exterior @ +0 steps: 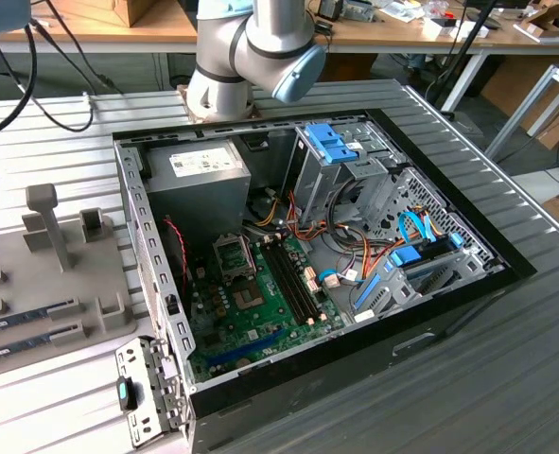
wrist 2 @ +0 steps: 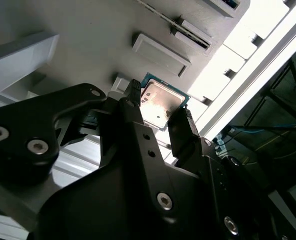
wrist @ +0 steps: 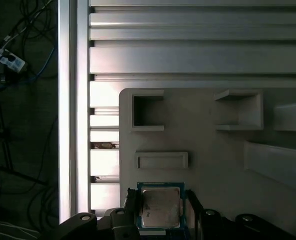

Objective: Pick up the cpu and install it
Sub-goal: 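Pick up the cpu and move it towards the insertion slot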

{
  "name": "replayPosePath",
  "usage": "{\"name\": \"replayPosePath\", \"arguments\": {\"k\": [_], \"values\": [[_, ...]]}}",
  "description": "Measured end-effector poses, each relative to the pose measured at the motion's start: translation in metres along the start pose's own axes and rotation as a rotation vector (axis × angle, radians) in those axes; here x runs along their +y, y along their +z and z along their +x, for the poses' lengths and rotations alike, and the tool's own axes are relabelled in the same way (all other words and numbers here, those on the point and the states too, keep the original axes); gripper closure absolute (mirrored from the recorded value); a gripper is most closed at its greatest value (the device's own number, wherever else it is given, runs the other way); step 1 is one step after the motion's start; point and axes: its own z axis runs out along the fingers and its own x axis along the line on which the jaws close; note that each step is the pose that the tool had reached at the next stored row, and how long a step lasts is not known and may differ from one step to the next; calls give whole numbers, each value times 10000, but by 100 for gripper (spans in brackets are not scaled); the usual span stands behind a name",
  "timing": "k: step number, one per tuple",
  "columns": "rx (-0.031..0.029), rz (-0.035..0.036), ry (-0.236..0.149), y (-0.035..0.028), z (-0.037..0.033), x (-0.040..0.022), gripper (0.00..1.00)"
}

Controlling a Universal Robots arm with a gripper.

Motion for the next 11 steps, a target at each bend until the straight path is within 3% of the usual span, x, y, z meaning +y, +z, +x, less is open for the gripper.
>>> {"name": "replayPosePath", "arguments": {"k": [11], "values": [[0, -1, 0, -159, 0, -2, 53]]}}
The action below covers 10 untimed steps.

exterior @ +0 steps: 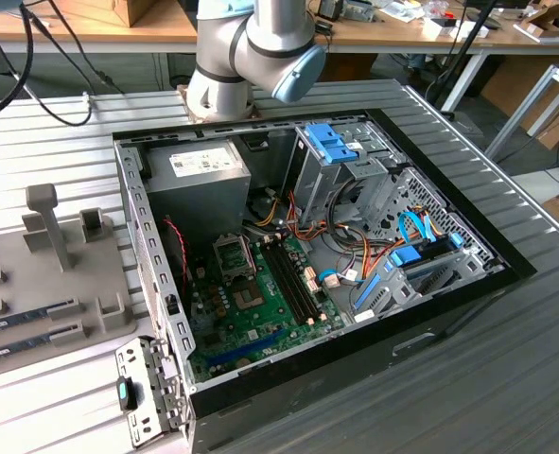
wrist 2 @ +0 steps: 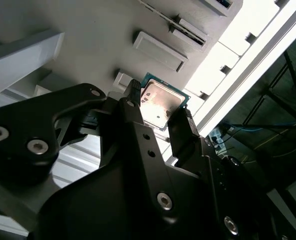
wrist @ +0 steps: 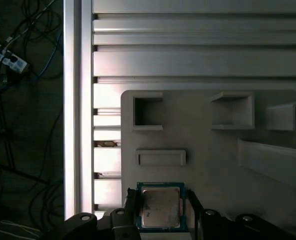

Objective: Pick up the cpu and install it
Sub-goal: 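Pick up the cpu and move it towards the insertion slot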

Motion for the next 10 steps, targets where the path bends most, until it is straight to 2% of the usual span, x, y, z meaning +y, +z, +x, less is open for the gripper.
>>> {"name": "replayPosePath", "arguments": {"k": [10], "values": [[1, -4, 0, -119, 0, -2, 53]]}}
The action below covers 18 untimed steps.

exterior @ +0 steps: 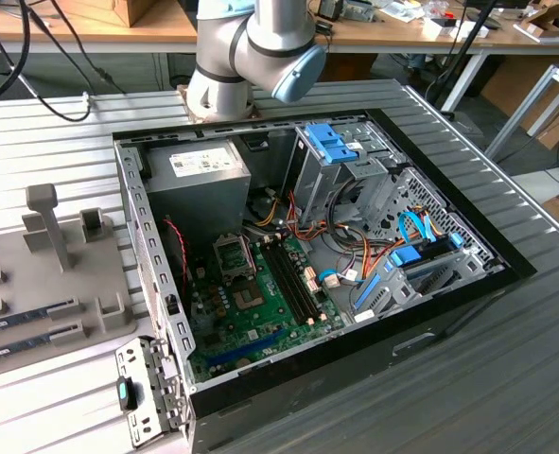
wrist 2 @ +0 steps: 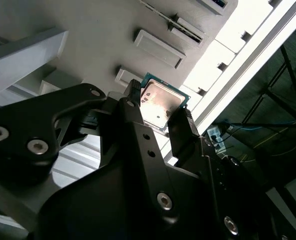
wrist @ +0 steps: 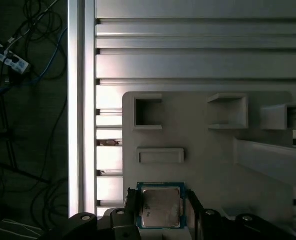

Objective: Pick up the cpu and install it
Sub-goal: 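Pick up the cpu and move it towards the insertion slot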

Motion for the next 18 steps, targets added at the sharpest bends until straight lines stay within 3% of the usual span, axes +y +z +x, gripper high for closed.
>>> {"name": "replayPosePath", "arguments": {"k": [18], "values": [[0, -8, 0, -277, 0, -4, 53]]}}
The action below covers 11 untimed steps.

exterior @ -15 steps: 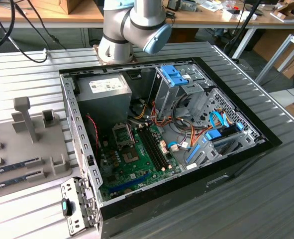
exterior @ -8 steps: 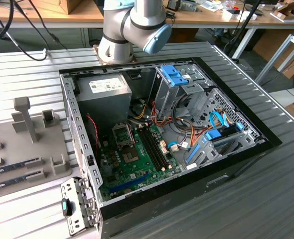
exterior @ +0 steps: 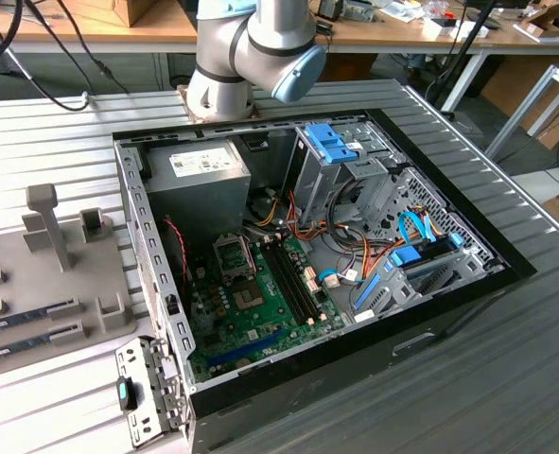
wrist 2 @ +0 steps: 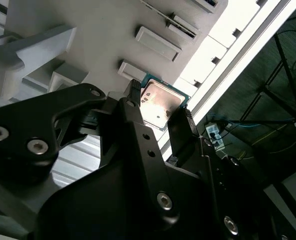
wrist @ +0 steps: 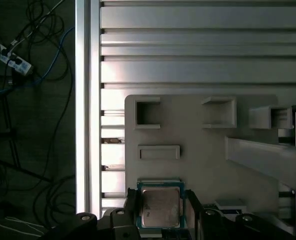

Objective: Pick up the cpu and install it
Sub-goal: 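Pick up the cpu and move it towards the insertion slot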

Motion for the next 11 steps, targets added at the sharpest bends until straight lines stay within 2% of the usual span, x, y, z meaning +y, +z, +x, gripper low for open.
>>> {"name": "replayPosePath", "arguments": {"k": [11], "values": [[0, -6, 0, -129, 0, -2, 53]]}}
